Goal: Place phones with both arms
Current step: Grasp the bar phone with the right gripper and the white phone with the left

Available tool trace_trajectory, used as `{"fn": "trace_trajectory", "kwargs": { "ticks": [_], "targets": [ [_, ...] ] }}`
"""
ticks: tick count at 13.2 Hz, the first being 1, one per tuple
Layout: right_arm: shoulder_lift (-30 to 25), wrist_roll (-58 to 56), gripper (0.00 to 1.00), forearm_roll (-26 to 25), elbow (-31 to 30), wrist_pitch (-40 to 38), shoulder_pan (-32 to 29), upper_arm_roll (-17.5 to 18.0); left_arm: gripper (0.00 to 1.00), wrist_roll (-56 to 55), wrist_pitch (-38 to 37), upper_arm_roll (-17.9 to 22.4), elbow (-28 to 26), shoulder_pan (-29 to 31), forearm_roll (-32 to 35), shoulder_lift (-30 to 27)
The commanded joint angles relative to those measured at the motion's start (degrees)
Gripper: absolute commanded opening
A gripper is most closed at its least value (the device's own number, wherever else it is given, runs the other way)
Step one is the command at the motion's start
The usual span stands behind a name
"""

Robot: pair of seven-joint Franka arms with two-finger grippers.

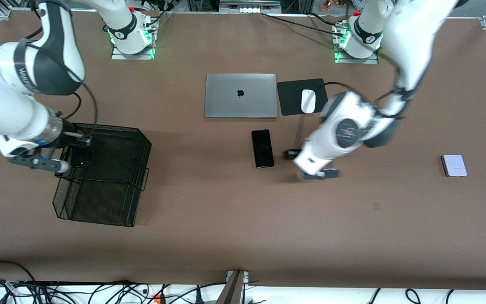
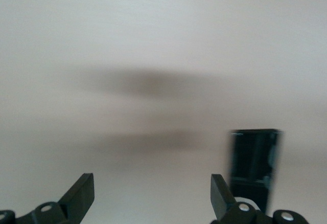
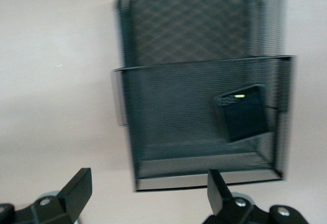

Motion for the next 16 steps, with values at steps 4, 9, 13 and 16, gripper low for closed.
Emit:
{"fn": "trace_trajectory", "kwargs": {
  "ticks": [4, 9, 13, 16],
  "targets": [
    [13.59, 14.33, 1.0, 4.02, 7.26, 12.47, 13.99, 6.88, 1.0, 13.45, -8.54, 0.78, -1.86, 20.52, 18.25, -0.64],
    [30.82, 19.51, 1.0, 4.45, 20.45, 21.25, 23.76, 8.82, 1.0, 32.97, 9.24, 2.27, -1.85, 35.91, 24.59, 4.63],
    [37.78, 26.64, 1.0, 4.1, 21.87, 29.97, 27.71, 10.67, 1.0, 44.17, 17.57, 2.27, -2.03, 43.39, 25.14, 10.0],
    [39.81, 27.35, 1.0, 3.75, 21.87, 31.39, 29.57, 10.59, 1.0, 44.17, 17.74, 2.27, -2.03, 44.81, 24.87, 10.97]
  ]
}}
